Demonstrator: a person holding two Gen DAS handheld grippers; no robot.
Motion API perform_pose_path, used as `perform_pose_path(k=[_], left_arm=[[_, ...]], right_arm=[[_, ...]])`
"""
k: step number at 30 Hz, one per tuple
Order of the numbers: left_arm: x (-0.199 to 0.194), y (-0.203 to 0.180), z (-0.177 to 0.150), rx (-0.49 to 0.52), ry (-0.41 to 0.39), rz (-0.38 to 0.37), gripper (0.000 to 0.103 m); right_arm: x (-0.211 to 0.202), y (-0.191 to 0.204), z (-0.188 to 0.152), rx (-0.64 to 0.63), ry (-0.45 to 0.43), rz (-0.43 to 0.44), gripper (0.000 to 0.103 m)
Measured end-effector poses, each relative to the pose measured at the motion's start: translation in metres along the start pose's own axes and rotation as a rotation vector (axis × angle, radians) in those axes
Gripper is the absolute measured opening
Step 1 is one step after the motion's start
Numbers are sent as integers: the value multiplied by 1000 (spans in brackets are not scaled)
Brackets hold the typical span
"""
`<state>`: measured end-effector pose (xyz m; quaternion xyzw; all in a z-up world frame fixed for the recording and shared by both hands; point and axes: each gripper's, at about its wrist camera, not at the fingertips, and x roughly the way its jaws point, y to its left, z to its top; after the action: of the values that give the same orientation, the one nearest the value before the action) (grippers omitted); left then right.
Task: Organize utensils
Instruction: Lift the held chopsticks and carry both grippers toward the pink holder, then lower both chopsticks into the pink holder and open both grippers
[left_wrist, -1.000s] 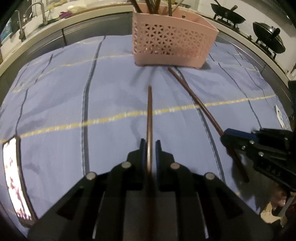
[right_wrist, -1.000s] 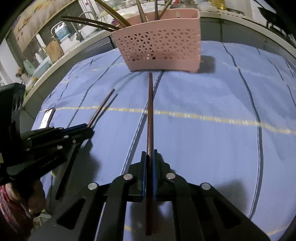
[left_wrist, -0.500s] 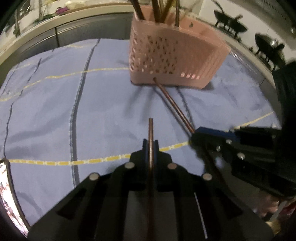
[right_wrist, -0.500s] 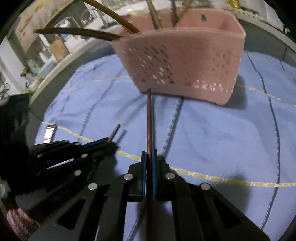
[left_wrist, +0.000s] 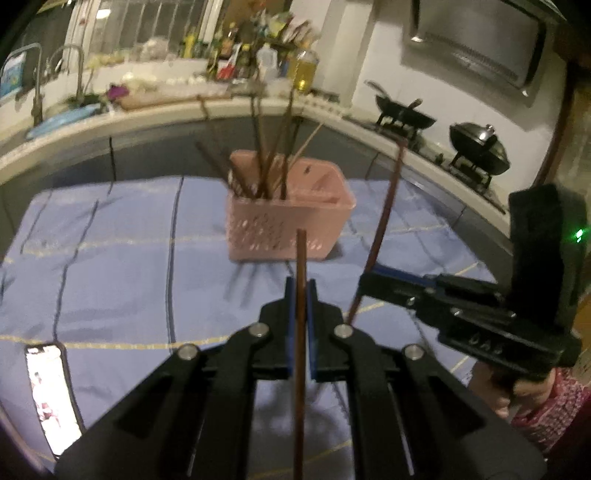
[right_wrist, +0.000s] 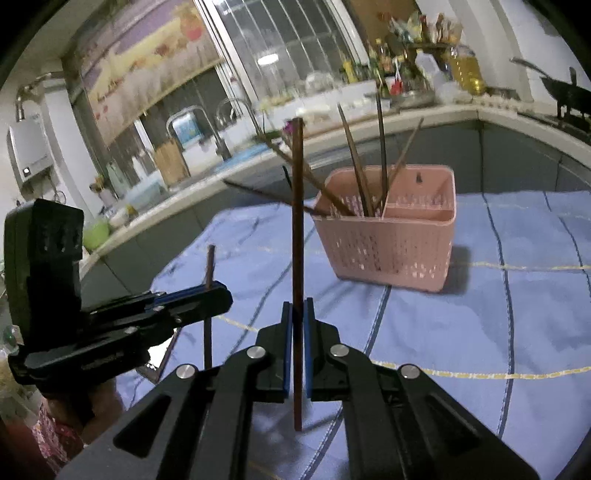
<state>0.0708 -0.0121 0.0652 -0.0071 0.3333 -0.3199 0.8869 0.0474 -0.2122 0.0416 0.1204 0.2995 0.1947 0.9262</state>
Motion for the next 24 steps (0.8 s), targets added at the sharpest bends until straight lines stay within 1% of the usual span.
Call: perform_pose_path(k=[3, 6, 10, 12, 18, 21, 24], left_arm=[[-8, -8, 9, 14, -27, -5, 5], [-17, -14, 24, 26, -55, -6, 5], [-29, -20, 58, 40, -108, -5, 5], [-37, -27, 83, 53, -151, 0, 5], [-43, -42, 149, 92, -277, 67, 5], [-36, -41, 173, 86, -322, 117, 5], [-22, -36, 191, 70, -347, 167, 5]], right_arm=[[-7, 1, 4, 2, -30, -11, 6], [-17, 2, 15, -1, -60, -19, 6], [-32, 0, 40, -33, -105, -58, 6], [-38, -2, 54, -42, -125, -67, 6], [-47, -9, 114, -61, -222, -95, 6], [-39, -10, 139, -79, -256, -117, 6], [-26, -13, 152, -96, -264, -138, 6]])
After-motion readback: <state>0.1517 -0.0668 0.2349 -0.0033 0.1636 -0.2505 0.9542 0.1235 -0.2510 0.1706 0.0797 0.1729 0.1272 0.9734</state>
